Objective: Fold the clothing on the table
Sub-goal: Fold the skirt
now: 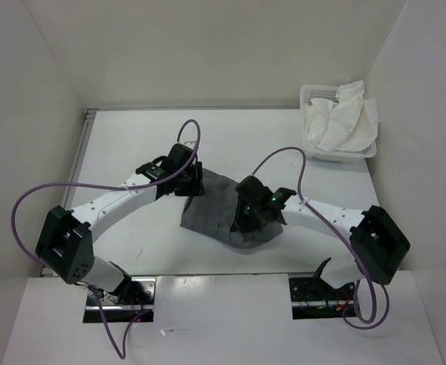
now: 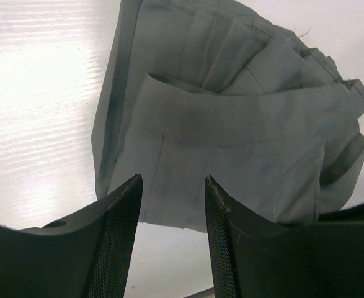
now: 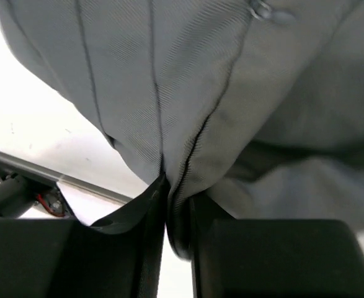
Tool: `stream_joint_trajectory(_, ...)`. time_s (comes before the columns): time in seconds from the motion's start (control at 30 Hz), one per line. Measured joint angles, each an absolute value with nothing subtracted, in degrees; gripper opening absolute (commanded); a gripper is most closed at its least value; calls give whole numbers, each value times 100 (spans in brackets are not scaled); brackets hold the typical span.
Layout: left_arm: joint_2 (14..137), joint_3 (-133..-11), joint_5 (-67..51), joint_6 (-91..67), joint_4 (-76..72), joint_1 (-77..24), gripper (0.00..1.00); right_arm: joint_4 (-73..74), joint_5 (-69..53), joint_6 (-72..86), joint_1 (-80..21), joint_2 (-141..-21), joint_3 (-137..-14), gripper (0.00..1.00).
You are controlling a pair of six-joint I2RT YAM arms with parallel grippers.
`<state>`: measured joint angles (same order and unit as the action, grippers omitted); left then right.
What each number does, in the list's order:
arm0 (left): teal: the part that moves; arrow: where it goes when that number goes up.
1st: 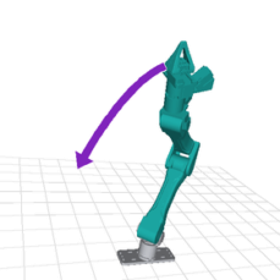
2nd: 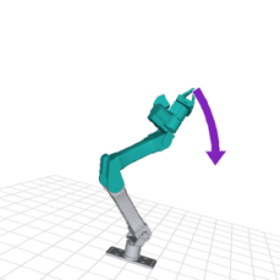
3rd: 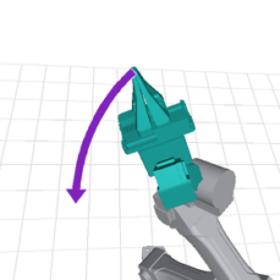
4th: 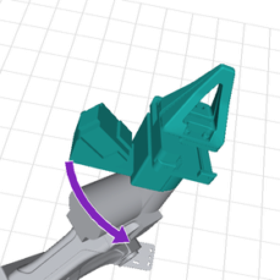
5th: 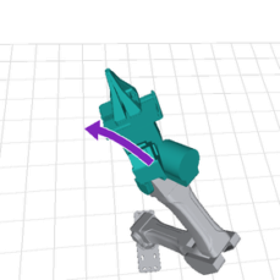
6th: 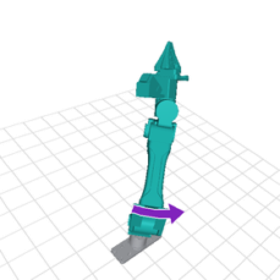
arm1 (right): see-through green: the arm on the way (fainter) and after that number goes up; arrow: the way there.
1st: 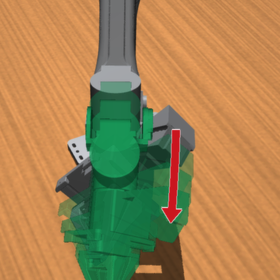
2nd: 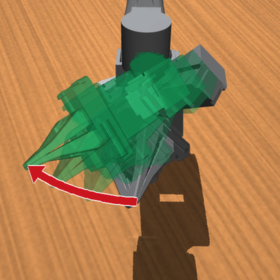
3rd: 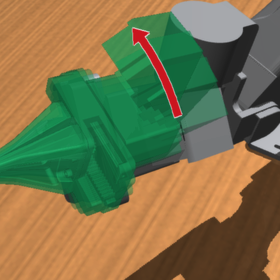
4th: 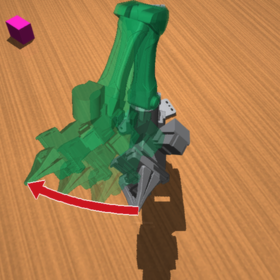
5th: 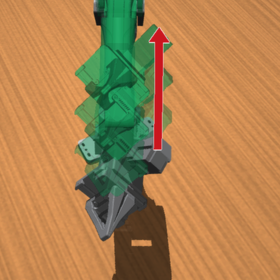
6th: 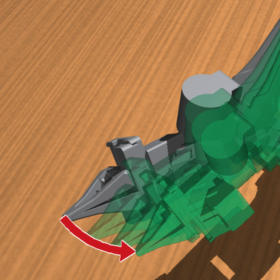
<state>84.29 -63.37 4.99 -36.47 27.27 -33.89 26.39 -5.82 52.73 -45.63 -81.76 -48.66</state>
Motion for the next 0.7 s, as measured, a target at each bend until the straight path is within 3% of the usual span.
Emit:
stream_joint_trajectory(0.07, 8429, -6337, 493, -3642, 2718, -3389, 52, 2882, -325, 5636, -4783, -8040, -4825, 29)
stream_joint_trajectory(0.23, 8429, -6337, 458, -3640, 2694, -3389, 52, 3852, 279, 6368, -4936, -6558, -4836, 29)
stream_joint_trajectory(0.4, 8442, -6353, 362, -3634, 2694, -3389, 52, 4233, 600, 6742, -4936, -5531, -4910, 15)
stream_joint_trajectory(0.5, 8490, -6388, 257, -3627, 2646, -3389, 52, 4106, 668, 6676, -4917, -5835, -4910, 7)
stream_joint_trajectory(0.7, 8510, -6407, 156, -3627, 2611, -3389, 52, 3240, 690, 6237, -4864, -7253, -4915, 1)
